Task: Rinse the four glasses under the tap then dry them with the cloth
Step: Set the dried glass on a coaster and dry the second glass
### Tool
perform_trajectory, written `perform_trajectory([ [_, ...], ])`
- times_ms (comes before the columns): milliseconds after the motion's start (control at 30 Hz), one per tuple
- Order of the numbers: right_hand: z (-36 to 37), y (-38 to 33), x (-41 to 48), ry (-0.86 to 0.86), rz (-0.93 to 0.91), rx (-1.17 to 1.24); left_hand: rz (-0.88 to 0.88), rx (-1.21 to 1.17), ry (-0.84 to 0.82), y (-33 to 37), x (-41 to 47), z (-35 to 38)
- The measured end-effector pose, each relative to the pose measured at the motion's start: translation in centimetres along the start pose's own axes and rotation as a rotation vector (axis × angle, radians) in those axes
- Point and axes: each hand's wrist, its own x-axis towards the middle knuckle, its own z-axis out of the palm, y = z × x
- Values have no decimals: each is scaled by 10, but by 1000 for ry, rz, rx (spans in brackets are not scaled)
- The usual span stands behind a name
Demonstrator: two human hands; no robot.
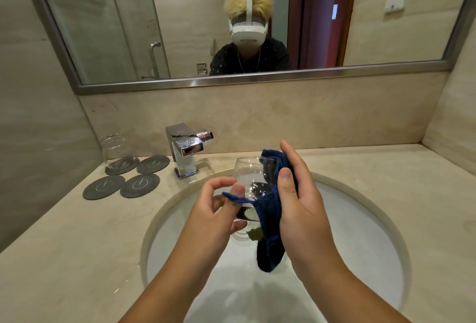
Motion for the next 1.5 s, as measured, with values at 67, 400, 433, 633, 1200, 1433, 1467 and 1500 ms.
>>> perform_trajectory([
  [67,0,1,0,5,-10,-21,26,29,-10,2,-3,3],
  [400,2,2,1,1,-5,6,-43,8,-151,3,-6,-4],
  [433,1,1,0,6,-11,20,-45,-25,-177,3,-6,-5],
  [633,-2,1,2,70,10,90,-26,29,-246,1,-9,-4],
  [1200,-2,1,2,-20,-103,-10,76,37,-84,5,-7,-1],
  [1433,-6,-2,5,9,-14,118,76,4,-138,1,-6,-5],
  [1467,-6,-2,5,16,-6,123,74,-6,-156,0,-5,-6],
  [1500,-6,-2,6,21,4,135,71,-17,-181,0,-6,-6],
])
